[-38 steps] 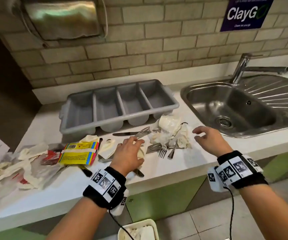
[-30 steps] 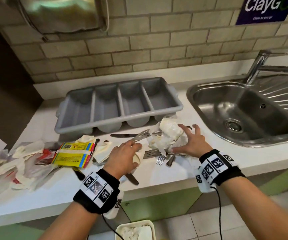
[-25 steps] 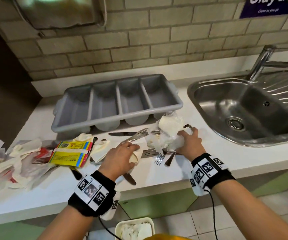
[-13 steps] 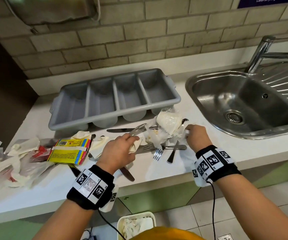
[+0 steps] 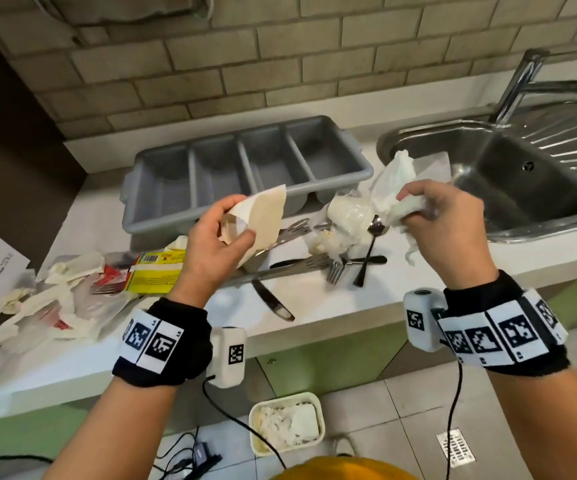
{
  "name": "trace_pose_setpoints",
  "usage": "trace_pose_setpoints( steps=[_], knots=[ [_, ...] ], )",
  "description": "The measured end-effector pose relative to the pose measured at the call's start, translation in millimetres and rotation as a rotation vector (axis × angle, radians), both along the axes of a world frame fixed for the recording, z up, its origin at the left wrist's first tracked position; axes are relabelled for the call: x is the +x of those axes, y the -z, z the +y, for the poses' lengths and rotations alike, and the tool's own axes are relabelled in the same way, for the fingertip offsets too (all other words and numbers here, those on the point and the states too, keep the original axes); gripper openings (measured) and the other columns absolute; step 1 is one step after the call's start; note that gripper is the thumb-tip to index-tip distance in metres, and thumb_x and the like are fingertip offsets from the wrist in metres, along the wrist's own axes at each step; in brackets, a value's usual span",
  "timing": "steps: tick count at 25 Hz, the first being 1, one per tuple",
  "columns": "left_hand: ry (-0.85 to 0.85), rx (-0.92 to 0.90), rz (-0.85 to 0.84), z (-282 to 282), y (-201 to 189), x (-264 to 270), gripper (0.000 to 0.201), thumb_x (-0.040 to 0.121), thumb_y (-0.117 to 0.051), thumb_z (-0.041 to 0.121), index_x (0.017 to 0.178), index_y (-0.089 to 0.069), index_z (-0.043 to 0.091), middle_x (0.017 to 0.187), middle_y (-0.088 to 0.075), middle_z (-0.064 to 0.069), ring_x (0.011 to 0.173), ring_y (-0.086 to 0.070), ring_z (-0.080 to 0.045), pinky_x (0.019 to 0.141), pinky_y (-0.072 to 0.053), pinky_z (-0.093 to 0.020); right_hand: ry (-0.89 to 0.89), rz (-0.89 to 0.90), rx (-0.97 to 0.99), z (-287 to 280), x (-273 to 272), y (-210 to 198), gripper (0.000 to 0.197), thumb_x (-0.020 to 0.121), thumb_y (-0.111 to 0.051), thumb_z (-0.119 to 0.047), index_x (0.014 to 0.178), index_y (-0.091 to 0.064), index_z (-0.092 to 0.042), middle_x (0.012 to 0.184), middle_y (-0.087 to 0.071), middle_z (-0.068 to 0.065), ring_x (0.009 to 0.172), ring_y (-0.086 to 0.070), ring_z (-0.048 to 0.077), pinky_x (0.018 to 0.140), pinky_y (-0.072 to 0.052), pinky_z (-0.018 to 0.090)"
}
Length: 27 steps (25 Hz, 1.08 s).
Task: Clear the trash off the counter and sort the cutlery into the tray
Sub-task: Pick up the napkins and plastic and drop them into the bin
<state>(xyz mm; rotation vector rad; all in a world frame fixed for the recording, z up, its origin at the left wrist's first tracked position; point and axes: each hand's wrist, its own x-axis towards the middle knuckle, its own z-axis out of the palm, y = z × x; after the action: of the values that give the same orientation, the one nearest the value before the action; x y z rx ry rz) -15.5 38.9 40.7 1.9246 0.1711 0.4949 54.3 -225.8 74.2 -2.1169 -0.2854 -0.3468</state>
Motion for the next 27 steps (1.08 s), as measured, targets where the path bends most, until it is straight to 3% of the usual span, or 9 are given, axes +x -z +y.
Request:
trace_pose_setpoints(
  steps=[2,6,11,15,18,21,23,25,27],
  knots=[
    [0.006,-0.057,-0.061,-0.2,2.6,-25.5,0.047,0.069,-0.060,0.012,0.114,-0.051,0.025,0.098,-0.057,0.019,0.080,-0.056,0.016,0.074,-0.045,-0.001,-0.055,0.027,0.083,8.9,-37.6,1.1,0.040,0.070,-0.058,0.017,0.082,-0.065,-0.020,0.088,-0.066,0.015,0.064,-0.053,0.013,0.055,-0.043,0.001],
    [-0.007,-0.063,-0.200,-8.0,25.5,-94.5,0.046,0.068,-0.057,0.022,0.113,-0.051,0.026,0.099,-0.058,0.030,0.080,-0.053,0.010,0.071,-0.044,-0.002,-0.254,0.160,0.173,24.6,-118.4,26.8,0.059,0.064,-0.058,0.024,0.072,-0.061,-0.035,0.089,-0.062,-0.020,0.072,-0.060,-0.013,0.062,-0.051,0.007],
    [0.011,-0.094,-0.052,-15.7,97.8,-193.0,0.044,0.068,-0.056,0.020,0.108,-0.053,0.037,0.102,-0.057,0.028,0.087,-0.056,0.004,0.075,-0.049,-0.009,-0.419,0.333,0.054,24.2,-191.9,98.1,0.068,0.061,-0.066,0.025,0.073,-0.065,-0.042,0.095,-0.063,-0.038,0.089,-0.061,-0.009,0.069,-0.047,0.004],
    [-0.022,-0.088,0.161,-19.7,175.3,-237.0,0.047,0.066,-0.058,0.024,0.108,-0.053,0.047,0.100,-0.060,0.014,0.080,-0.058,-0.007,0.066,-0.053,-0.017,-0.538,0.438,-0.016,16.1,-215.3,163.8,0.074,0.061,-0.061,0.028,0.076,-0.066,-0.044,0.087,-0.065,-0.031,0.082,-0.061,-0.009,0.062,-0.042,0.001],
    [-0.160,-0.098,0.387,-25.0,254.0,-244.3,0.037,0.062,-0.057,0.031,0.097,-0.052,0.036,0.082,-0.057,-0.010,0.067,-0.054,-0.016,0.061,-0.049,-0.016,-0.649,0.507,-0.083,22.3,-216.8,223.5,0.061,0.058,-0.055,0.029,0.078,-0.068,-0.027,0.091,-0.059,-0.027,0.084,-0.056,-0.021,0.067,-0.038,-0.005],
    [-0.221,-0.152,0.613,-30.3,341.5,-233.7,0.031,0.060,-0.064,0.025,0.082,-0.056,0.006,0.069,-0.054,-0.012,0.063,-0.051,-0.019,0.056,-0.044,-0.027,-0.680,0.582,-0.109,29.3,-209.9,301.2,0.050,0.058,-0.049,0.027,0.081,-0.072,-0.011,0.090,-0.057,-0.023,0.088,-0.053,-0.025,0.073,-0.035,-0.009],
    [-0.197,-0.166,0.708,-31.9,396.2,-220.1,0.039,0.060,-0.067,0.017,0.087,-0.057,-0.009,0.073,-0.057,-0.014,0.072,-0.055,-0.019,0.057,-0.047,-0.020,-0.661,0.614,-0.147,36.0,-200.9,358.7,0.047,0.062,-0.050,0.025,0.084,-0.073,-0.010,0.091,-0.059,-0.017,0.086,-0.057,-0.016,0.074,-0.035,-0.008],
    [-0.135,-0.176,0.817,-30.6,450.1,-204.7,0.018,0.069,-0.071,0.007,0.084,-0.061,0.008,0.078,-0.059,-0.003,0.077,-0.060,-0.015,0.064,-0.047,-0.016,-0.647,0.641,-0.198,43.3,-191.1,419.4,0.044,0.065,-0.051,0.023,0.086,-0.072,-0.009,0.095,-0.064,-0.006,0.088,-0.065,0.008,0.073,-0.038,-0.007],
    [-0.059,-0.177,0.848,-28.9,498.2,-189.9,0.026,0.078,-0.067,-0.005,0.091,-0.062,0.017,0.089,-0.058,0.003,0.075,-0.061,0.009,0.065,-0.045,-0.003,-0.649,0.651,-0.218,49.1,-184.3,474.2,0.042,0.066,-0.050,0.021,0.088,-0.072,-0.007,0.101,-0.068,0.004,0.088,-0.067,0.021,0.073,-0.038,-0.005]
  ],
)
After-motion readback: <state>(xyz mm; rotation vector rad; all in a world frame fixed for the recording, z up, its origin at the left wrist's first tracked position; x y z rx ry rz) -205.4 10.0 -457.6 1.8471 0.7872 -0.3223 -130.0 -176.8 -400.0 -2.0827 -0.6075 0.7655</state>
